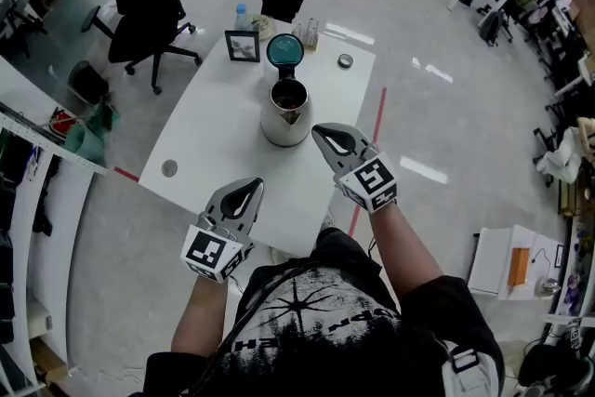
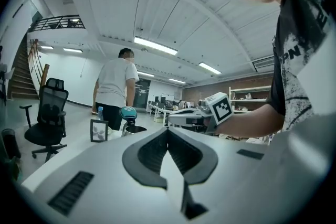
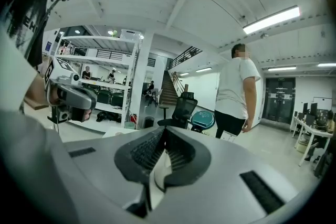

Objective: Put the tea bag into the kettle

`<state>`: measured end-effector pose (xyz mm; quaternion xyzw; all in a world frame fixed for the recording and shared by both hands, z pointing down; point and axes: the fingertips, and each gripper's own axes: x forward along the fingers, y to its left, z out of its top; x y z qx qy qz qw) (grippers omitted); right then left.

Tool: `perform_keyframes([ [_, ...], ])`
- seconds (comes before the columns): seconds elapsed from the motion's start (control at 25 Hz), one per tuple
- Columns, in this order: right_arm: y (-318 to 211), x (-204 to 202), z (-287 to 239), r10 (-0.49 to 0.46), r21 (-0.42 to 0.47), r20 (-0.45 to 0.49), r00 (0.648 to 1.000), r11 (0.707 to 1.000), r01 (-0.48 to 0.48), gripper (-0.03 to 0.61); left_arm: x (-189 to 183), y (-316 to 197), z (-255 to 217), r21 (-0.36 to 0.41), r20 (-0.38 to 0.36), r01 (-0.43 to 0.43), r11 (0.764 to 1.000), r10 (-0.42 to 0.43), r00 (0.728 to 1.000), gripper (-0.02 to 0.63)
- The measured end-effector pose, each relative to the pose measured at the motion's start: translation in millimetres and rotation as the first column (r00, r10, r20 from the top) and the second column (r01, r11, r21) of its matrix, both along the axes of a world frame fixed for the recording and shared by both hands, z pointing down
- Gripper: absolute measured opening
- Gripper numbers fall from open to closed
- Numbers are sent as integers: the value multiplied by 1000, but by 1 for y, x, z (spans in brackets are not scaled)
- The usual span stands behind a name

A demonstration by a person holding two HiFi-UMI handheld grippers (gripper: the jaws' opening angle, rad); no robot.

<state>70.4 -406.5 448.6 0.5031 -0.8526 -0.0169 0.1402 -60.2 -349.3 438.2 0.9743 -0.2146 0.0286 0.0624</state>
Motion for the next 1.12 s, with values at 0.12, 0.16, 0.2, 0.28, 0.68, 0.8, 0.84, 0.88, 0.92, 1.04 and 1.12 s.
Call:
perform_keyframes([
  [0.12, 19, 7, -1, 14, 6, 12, 1000, 1000, -14, 11, 4, 6, -5, 13, -7, -1, 1000, 1, 1000, 8],
  [0.16, 25, 11, -2, 16, 8, 18, 1000, 1000, -16, 11, 6, 9, -7, 18, -8, 1, 1000, -1, 1000, 8],
  [0.2, 31, 14, -2, 16, 12, 26, 1000, 1000, -16, 11, 8, 12, -9, 24, -8, 5, 1000, -5, 1000, 8],
  [0.28, 43, 23, -4, 10, 23, 44, 999, 1000, -11, 11, 14, 20, -11, 34, -7, 16, 999, -16, 1000, 8],
  [0.68, 116, 65, -28, -87, 105, 104, 991, 992, 76, 11, 43, 63, -22, 76, 10, 110, 991, -111, 994, 8],
  [0.8, 141, 80, -29, -105, 115, 126, 986, 989, 91, 11, 52, 78, -24, 85, 13, 135, 987, -136, 991, 8],
  [0.84, 149, 84, -28, -110, 117, 135, 985, 989, 94, 11, 54, 83, -24, 87, 14, 139, 986, -141, 990, 8],
  [0.88, 157, 89, -27, -112, 117, 141, 984, 989, 95, 11, 56, 89, -24, 86, 15, 143, 986, -144, 989, 8],
  [0.92, 165, 93, -26, -111, 116, 143, 983, 989, 95, 11, 59, 94, -23, 83, 16, 145, 986, -147, 989, 8],
  [1.04, 190, 104, -14, -111, 103, 164, 980, 990, 95, 11, 70, 114, -17, 72, 22, 144, 987, -145, 989, 8],
  [1.12, 204, 109, -10, -111, 92, 163, 980, 991, 97, 11, 77, 128, -13, 68, 28, 141, 988, -143, 989, 8],
])
